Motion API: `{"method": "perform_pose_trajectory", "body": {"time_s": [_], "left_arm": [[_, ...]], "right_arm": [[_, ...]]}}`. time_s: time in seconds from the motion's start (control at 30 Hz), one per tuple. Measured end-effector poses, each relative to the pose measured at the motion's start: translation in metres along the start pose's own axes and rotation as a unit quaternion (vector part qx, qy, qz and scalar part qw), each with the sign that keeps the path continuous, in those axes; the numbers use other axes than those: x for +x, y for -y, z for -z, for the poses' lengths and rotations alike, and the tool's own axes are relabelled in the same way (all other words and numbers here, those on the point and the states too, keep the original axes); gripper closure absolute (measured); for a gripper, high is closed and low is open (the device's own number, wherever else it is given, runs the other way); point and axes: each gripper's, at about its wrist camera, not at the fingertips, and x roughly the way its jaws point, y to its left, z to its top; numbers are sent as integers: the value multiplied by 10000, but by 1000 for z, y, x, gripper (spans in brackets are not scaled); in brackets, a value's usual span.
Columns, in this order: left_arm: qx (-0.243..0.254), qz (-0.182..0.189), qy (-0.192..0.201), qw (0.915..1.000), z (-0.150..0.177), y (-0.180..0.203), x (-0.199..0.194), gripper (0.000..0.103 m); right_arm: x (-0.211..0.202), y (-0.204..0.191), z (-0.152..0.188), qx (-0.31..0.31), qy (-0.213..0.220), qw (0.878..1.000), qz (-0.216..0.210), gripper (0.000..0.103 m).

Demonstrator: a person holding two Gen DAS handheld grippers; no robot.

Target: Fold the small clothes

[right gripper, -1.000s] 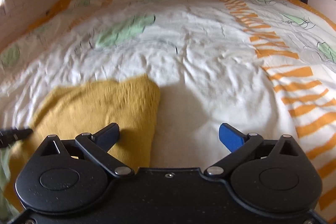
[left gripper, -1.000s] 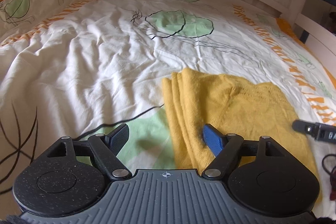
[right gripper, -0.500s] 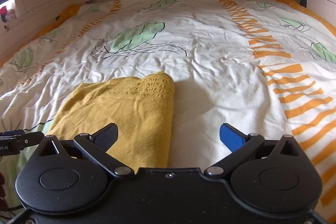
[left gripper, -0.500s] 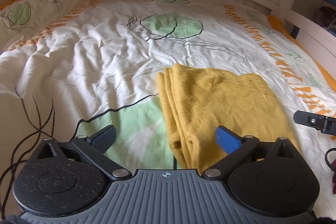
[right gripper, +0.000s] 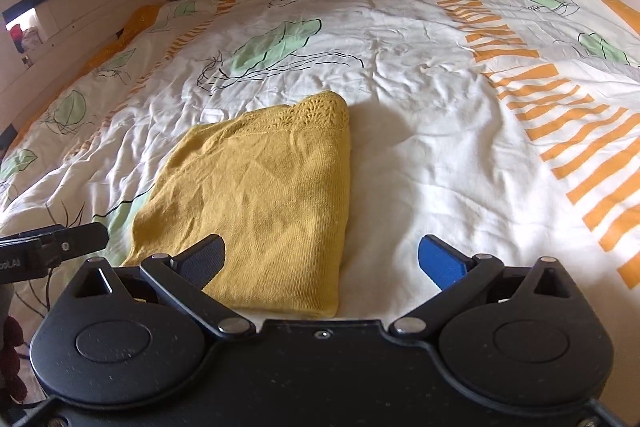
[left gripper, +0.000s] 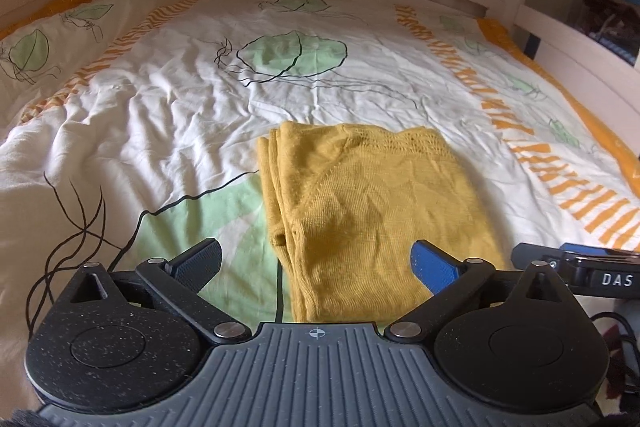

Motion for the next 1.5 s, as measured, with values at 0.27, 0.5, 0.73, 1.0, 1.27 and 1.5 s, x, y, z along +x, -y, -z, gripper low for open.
{"method": "perform_pose_trajectory", "body": {"time_s": [0.27, 0.5, 0.73, 1.0, 1.27, 1.5], "left_arm": [[242, -447, -199, 9985, 9, 18, -8, 1], [-117, -493, -345, 9981, 14, 11, -17, 2], [-126, -813, -467, 9955, 18, 14, -25, 2], [-125, -973, -648, 9931, 23, 13, -31, 2], [-186, -852, -840, 9926, 31, 10, -31, 2], [-245, -855, -980, 9912, 34, 7, -25, 2]], "right_arm": [[-18, -6, 8, -115, 43, 9999, 85, 0], [-31, -11, 14, -182, 124, 9997, 42, 1], [-44, -23, 14, -462, 273, 9984, 161, 1], [-55, -33, 16, -406, 206, 9985, 307, 1], [-53, -37, 25, -459, -254, 9981, 328, 1], [-50, -33, 26, -295, -366, 9983, 342, 1]]}}
